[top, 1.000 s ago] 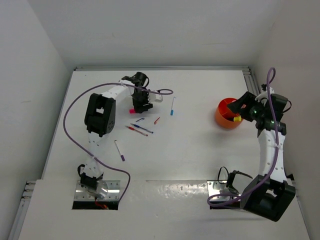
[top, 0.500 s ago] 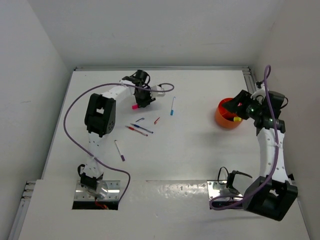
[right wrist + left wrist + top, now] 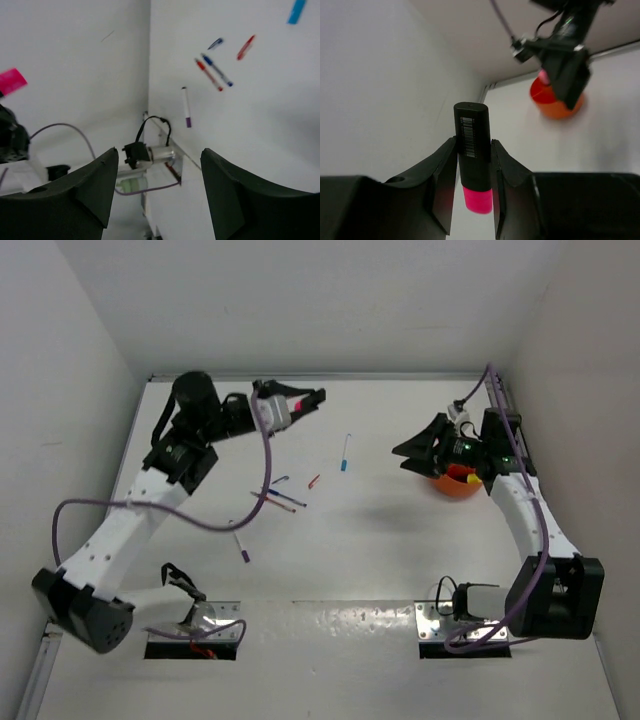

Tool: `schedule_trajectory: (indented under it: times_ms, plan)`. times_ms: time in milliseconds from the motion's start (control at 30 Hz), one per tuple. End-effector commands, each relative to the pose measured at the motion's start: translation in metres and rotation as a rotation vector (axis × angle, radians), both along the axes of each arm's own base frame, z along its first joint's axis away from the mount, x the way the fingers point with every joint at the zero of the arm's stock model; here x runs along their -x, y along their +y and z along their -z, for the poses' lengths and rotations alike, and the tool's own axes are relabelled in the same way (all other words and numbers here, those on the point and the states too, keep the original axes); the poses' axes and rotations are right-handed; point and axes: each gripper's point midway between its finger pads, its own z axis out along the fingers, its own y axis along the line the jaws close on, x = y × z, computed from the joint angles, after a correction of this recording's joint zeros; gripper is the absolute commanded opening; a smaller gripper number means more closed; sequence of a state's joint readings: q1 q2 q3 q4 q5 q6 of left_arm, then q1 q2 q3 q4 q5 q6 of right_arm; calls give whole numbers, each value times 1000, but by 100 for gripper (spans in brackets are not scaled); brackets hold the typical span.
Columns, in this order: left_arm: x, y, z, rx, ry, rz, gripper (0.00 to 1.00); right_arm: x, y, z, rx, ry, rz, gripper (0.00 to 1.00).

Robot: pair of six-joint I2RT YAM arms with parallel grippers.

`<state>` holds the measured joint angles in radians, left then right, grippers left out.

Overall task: Sort the stationery into containers
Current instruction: Pick up the pen from the center of the board, then place the pen in the storage box.

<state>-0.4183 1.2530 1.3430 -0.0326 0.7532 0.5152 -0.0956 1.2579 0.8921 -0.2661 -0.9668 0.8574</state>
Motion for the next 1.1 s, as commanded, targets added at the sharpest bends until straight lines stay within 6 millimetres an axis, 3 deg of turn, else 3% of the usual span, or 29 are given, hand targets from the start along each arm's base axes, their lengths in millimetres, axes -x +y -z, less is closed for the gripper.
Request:
schedule_trajectory:
  times_ms: [0, 33, 100, 133, 233, 267, 333, 367, 433, 467, 500, 533, 567, 600, 633, 667, 767, 900, 1067]
  plan:
    - [32, -16, 23, 58, 79, 84, 0, 11, 20, -33, -141, -28, -88, 67]
    - [43, -17, 9, 122, 29, 58, 0, 13, 24, -35, -152, -30, -102, 67]
    - [51, -16, -9, 241, 87, 23, 0, 17, 27, -33, -149, -16, -107, 68]
    - [57, -14, -28, 309, 74, 18, 0, 19, 31, -33, -153, -8, -119, 68]
    - [79, -25, -49, 357, 63, 120, 0, 20, 38, -34, -206, 18, -130, 69]
    - [86, -29, -53, 339, 7, 149, 0, 18, 39, -36, -238, 30, -125, 69]
    - [114, -48, -43, 246, -74, 265, 0, 25, 50, -35, -267, 61, -167, 69]
    - [119, -51, -40, 176, -210, 270, 0, 27, 52, -35, -281, 78, -178, 69]
    - [139, -63, -13, 47, -265, 333, 0, 33, 58, -35, -286, 84, -212, 69]
    - [142, -65, -7, -33, -418, 341, 0, 37, 60, -34, -287, 83, -232, 70]
    - [156, -68, 19, -127, -419, 395, 0, 40, 61, -34, -285, 78, -248, 70]
    - [159, -68, 25, -205, -614, 408, 0, 43, 62, -32, -276, 74, -260, 71]
    - [174, -68, 52, -293, -647, 471, 0, 46, 62, -31, -273, 72, -278, 71]
    - [176, -65, 64, -354, -718, 478, 0, 48, 63, -32, -262, 58, -288, 71]
    - [182, -65, 71, -414, -903, 507, 0, 50, 62, -30, -240, 46, -306, 71]
    - [194, -60, 90, -477, -951, 568, 0, 52, 62, -29, -228, 42, -316, 71]
    - [204, -49, 139, -693, -1182, 705, 0, 60, 60, -23, -153, 20, -364, 71]
    - [216, -38, 169, -807, -1245, 820, 0, 66, 58, -17, -31, -36, -395, 71]
    - [231, -35, 185, -868, -1235, 918, 0, 66, 54, 1, 254, -148, -420, 64]
